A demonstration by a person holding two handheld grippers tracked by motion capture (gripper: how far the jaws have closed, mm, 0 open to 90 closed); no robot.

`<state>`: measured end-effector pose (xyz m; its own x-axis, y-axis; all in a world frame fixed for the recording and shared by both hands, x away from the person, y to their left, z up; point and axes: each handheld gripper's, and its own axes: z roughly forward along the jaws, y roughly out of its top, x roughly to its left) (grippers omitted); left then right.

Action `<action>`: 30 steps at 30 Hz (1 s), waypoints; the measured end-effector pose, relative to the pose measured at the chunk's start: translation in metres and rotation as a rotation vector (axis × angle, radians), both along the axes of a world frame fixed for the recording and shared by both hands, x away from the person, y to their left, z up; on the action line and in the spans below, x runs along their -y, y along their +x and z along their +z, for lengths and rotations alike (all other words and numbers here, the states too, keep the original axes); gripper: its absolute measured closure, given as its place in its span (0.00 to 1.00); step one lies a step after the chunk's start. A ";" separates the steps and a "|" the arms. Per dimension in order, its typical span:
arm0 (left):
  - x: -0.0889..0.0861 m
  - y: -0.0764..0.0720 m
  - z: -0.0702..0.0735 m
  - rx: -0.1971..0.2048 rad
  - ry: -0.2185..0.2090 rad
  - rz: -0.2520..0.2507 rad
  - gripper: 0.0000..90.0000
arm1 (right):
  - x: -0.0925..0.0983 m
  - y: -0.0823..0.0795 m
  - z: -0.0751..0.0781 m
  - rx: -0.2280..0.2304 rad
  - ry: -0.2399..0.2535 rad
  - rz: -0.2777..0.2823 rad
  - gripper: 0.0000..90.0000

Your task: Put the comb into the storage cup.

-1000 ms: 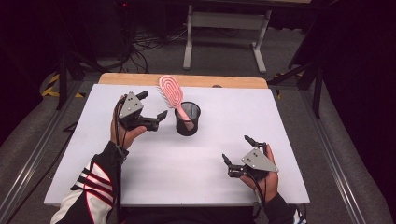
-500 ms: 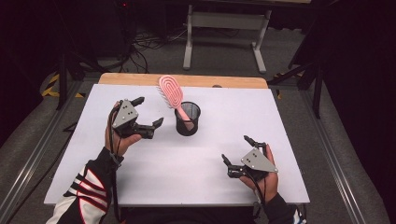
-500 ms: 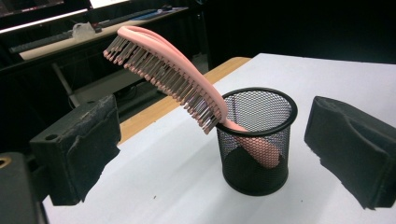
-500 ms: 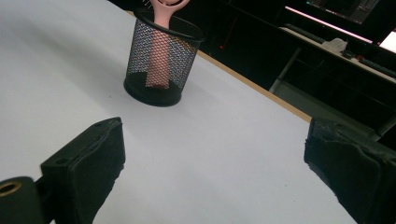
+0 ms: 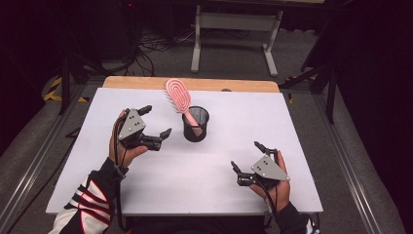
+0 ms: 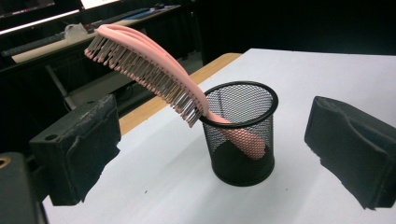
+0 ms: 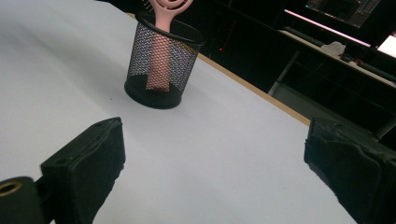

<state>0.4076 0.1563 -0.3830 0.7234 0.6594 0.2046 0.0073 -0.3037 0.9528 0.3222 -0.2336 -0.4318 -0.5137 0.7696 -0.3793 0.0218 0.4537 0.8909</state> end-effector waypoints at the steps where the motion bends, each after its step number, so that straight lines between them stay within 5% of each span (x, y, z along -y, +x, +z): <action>1: 0.000 -0.001 0.000 0.000 0.003 -0.002 0.05 | 0.000 0.000 0.000 0.001 0.000 -0.001 0.07; 30: 0.005 -0.038 -0.005 0.035 0.054 -0.077 0.05 | -0.004 -0.004 0.002 0.009 0.001 0.006 0.07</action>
<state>0.3697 0.1516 -0.3881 0.7636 0.5890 0.2644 -0.0509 -0.3534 0.9341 0.3187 -0.2296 -0.4300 -0.5151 0.7666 -0.3835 0.0105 0.4530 0.8914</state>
